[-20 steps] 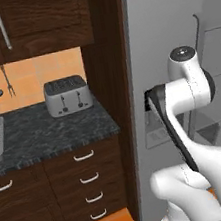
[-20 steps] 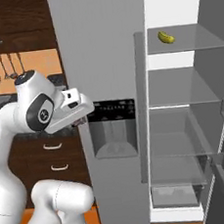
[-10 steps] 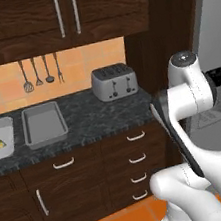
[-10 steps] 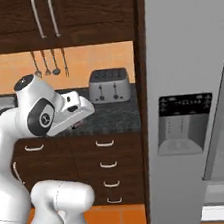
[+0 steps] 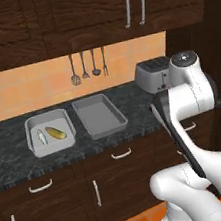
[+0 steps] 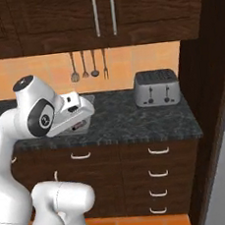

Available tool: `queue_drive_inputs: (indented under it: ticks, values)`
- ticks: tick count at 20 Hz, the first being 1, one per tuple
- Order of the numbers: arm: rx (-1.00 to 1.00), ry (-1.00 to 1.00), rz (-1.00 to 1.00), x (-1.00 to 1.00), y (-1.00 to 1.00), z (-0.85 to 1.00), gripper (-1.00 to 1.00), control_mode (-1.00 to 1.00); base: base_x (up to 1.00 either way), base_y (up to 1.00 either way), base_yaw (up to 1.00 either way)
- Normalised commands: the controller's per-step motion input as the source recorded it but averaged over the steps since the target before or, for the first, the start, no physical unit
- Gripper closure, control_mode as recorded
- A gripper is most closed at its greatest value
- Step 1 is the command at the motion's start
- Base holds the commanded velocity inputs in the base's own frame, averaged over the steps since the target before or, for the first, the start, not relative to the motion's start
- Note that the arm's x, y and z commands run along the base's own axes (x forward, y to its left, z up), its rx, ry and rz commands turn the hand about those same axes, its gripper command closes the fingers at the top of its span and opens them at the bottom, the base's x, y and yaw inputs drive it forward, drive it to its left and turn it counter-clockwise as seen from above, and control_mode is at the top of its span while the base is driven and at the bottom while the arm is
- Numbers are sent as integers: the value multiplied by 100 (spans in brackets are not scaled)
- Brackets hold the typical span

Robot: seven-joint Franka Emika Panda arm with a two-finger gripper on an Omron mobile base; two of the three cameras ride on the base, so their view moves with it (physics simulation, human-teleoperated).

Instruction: Place one cucumber and one fish in each tupperware on the nearby counter, to pack two identical lunches.

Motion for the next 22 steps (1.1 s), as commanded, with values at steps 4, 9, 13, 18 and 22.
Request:
queue_drive_inputs:
  ticks: [4,9,13,18,22]
  values:
    - [0,0,0,0,0,0,100,100,100,100,-12]
    - [0,-1,-2,20,16,-14,100,-100,80,54,-11]
    - [3,0,-7,99,28,-100,100,-100,0,0,0]
    - [19,0,-1,56,-11,-100,100,-100,0,0,0]
    - [12,2,0,53,-16,-100,100,-100,0,0,0]
